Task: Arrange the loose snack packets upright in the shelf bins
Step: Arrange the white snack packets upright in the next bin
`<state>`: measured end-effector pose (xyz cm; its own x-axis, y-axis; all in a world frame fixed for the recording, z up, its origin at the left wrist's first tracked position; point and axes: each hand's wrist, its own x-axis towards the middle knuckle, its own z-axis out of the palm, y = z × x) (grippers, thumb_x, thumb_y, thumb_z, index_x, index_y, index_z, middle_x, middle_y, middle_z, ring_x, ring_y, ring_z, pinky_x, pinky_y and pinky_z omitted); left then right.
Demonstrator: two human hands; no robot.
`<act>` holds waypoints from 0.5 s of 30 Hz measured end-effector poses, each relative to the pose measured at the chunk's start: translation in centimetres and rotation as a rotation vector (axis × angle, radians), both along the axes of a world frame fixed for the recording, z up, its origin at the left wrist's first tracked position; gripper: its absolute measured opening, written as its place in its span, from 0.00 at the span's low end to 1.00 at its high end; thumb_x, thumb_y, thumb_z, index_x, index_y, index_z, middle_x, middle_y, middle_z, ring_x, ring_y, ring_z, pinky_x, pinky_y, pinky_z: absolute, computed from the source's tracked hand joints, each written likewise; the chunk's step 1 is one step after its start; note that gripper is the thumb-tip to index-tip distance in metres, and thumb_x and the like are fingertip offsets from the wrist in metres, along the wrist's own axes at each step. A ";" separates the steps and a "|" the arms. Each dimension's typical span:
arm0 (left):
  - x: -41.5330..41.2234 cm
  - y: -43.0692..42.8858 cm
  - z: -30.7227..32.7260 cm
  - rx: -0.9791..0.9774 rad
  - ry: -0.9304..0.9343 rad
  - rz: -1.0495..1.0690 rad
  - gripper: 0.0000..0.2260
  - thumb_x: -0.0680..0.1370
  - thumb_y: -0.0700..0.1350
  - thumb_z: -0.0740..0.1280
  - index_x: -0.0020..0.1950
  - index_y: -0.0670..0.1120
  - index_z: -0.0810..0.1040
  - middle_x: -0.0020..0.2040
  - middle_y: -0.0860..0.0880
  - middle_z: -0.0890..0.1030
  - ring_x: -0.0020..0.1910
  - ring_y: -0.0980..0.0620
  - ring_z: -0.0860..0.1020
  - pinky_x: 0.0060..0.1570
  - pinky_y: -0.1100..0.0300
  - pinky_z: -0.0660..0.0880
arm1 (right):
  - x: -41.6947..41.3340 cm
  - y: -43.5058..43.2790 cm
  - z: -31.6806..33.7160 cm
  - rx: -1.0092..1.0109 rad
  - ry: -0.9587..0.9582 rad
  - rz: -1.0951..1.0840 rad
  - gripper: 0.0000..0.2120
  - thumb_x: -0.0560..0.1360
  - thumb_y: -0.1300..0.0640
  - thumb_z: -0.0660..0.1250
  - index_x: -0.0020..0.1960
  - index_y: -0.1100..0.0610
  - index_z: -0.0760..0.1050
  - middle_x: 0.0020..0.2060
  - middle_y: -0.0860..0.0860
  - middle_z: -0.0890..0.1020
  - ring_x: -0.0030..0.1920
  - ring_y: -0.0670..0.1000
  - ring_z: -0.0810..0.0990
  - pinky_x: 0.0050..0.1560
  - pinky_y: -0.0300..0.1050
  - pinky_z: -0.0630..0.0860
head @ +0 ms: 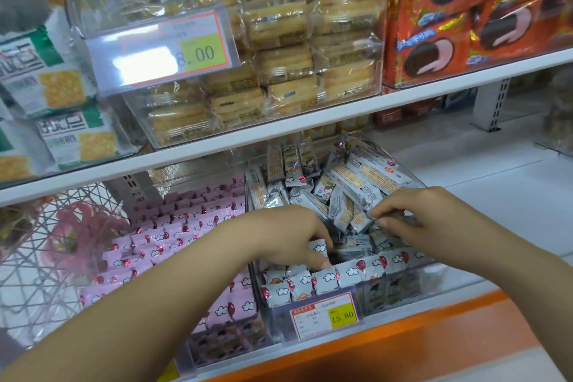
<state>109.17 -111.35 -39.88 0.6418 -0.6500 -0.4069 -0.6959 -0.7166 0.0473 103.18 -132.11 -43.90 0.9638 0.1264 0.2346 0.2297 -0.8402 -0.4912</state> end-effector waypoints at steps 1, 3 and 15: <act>0.0 -0.1 0.4 -0.027 0.031 0.006 0.20 0.77 0.58 0.65 0.68 0.53 0.74 0.64 0.53 0.77 0.59 0.53 0.75 0.58 0.57 0.72 | 0.0 -0.1 0.0 0.023 -0.004 0.002 0.09 0.76 0.54 0.66 0.54 0.46 0.81 0.44 0.35 0.78 0.47 0.38 0.77 0.51 0.34 0.74; -0.1 -0.4 1.2 -0.126 0.139 0.030 0.23 0.76 0.59 0.66 0.68 0.52 0.73 0.64 0.55 0.77 0.59 0.58 0.75 0.61 0.61 0.71 | -0.1 -0.4 -0.1 0.066 -0.014 0.008 0.08 0.76 0.54 0.67 0.53 0.46 0.81 0.44 0.34 0.78 0.47 0.36 0.77 0.50 0.32 0.74; 1.7 -4.8 -1.1 0.219 0.413 0.003 0.40 0.74 0.63 0.66 0.79 0.51 0.51 0.79 0.51 0.53 0.76 0.50 0.55 0.74 0.50 0.58 | -0.5 -1.1 -0.1 0.020 0.001 0.038 0.09 0.74 0.52 0.69 0.54 0.46 0.80 0.45 0.36 0.78 0.48 0.37 0.76 0.52 0.35 0.73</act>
